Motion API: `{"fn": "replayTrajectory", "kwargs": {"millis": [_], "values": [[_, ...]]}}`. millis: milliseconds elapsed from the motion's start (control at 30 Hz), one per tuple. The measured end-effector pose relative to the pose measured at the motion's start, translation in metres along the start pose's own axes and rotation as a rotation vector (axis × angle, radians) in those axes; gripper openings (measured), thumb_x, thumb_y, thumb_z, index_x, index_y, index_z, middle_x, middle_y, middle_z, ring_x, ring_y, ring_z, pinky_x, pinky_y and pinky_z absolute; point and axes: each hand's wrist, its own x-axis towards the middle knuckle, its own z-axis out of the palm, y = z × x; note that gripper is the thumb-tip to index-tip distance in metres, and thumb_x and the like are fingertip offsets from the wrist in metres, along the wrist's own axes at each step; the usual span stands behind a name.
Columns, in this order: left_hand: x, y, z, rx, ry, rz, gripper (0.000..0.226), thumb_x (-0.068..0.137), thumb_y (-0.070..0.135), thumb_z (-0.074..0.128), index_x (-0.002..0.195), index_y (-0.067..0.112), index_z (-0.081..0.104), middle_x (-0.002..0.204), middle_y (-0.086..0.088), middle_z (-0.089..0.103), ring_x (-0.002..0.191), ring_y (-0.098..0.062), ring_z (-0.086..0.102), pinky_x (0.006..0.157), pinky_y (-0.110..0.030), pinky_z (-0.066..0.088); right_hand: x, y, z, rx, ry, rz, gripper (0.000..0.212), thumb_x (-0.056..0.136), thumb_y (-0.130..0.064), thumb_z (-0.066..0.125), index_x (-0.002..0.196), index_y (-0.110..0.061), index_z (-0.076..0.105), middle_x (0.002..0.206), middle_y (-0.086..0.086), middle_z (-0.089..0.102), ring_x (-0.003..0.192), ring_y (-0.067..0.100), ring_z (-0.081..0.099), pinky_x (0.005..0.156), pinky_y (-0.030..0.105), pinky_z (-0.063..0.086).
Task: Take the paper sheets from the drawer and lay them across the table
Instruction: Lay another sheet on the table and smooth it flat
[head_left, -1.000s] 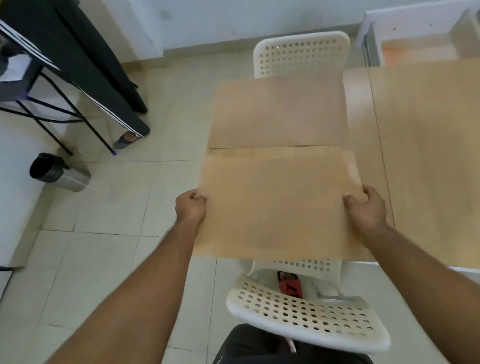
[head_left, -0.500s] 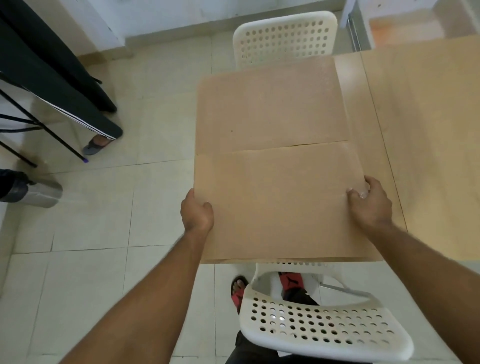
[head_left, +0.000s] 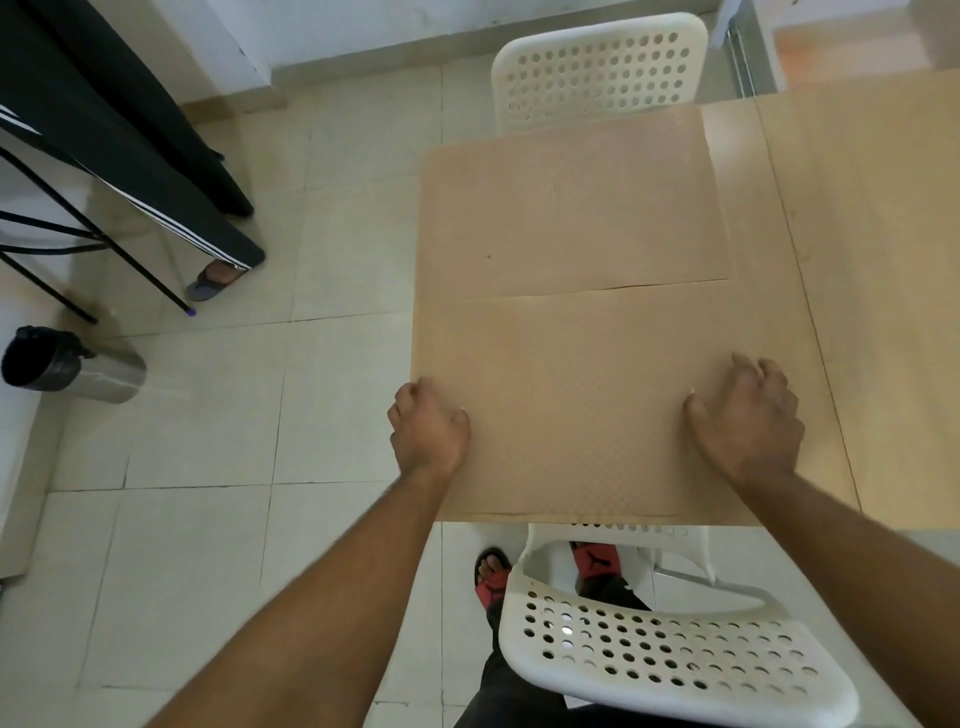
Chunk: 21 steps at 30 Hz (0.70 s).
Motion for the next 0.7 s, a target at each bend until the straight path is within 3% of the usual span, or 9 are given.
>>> {"fn": "replayTrajectory", "kwargs": {"millis": [100, 300, 700], "values": [[-0.005, -0.003, 0.004, 0.09, -0.029, 0.043, 0.054, 0.097, 0.037, 0.049, 0.143, 0.014, 0.034, 0.157, -0.005, 0.025, 0.139, -0.031, 0.029, 0.1, -0.05, 0.039, -0.004, 0.0, 0.004, -0.08, -0.045, -0.05, 0.068, 0.093, -0.051, 0.052, 0.15, -0.019, 0.032, 0.159, 0.017, 0.026, 0.143, 0.039, 0.027, 0.109, 0.056, 0.032], [-0.017, -0.009, 0.013, 0.261, -0.088, 0.021, 0.069, 0.102, 0.045, 0.031, 0.159, 0.015, 0.004, 0.168, -0.002, 0.0, 0.153, -0.033, 0.007, 0.11, -0.058, 0.029, -0.005, 0.006, 0.006, -0.148, -0.085, -0.098, 0.07, 0.094, -0.057, 0.047, 0.152, -0.023, 0.028, 0.161, 0.017, 0.022, 0.146, 0.039, 0.022, 0.111, 0.057, 0.031], [-0.017, -0.012, 0.015, 0.212, -0.115, 0.037, 0.07, 0.104, 0.042, 0.031, 0.159, 0.013, -0.001, 0.168, -0.004, -0.005, 0.153, -0.032, 0.007, 0.11, -0.057, 0.031, -0.004, 0.008, 0.011, -0.155, -0.112, -0.11, 0.07, 0.095, -0.059, 0.044, 0.153, -0.026, 0.022, 0.164, 0.013, 0.017, 0.148, 0.04, 0.018, 0.113, 0.057, 0.029]]}}
